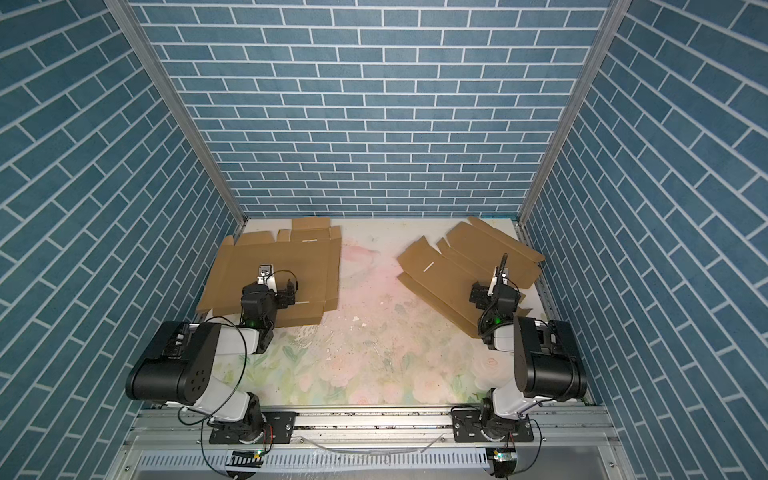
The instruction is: Fold the paper box
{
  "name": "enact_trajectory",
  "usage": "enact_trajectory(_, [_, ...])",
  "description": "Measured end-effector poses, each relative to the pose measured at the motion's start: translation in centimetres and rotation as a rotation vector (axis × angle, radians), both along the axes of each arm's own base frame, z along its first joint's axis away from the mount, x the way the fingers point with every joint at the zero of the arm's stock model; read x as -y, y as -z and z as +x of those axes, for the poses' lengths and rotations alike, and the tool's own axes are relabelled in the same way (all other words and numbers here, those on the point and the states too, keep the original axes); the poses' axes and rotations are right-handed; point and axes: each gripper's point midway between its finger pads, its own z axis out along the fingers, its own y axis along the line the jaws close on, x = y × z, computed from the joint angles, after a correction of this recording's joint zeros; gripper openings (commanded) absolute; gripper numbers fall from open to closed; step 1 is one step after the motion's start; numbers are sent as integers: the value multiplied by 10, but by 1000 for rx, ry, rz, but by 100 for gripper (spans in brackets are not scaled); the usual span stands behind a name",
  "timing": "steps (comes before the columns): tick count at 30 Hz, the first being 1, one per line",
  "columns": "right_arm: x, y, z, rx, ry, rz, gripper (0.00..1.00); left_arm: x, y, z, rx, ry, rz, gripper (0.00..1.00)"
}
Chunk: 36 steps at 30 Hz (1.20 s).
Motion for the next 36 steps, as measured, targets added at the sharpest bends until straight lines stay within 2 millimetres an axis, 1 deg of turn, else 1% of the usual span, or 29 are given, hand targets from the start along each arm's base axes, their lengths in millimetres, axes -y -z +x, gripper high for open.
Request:
enact_trajectory(9, [0, 0, 0, 0, -1, 0, 99, 4, 1, 0, -5, 26, -4, 99])
enact_trajectory(36, [-1, 0, 0, 0, -2, 0, 99, 5, 2, 0, -9, 31, -4, 100])
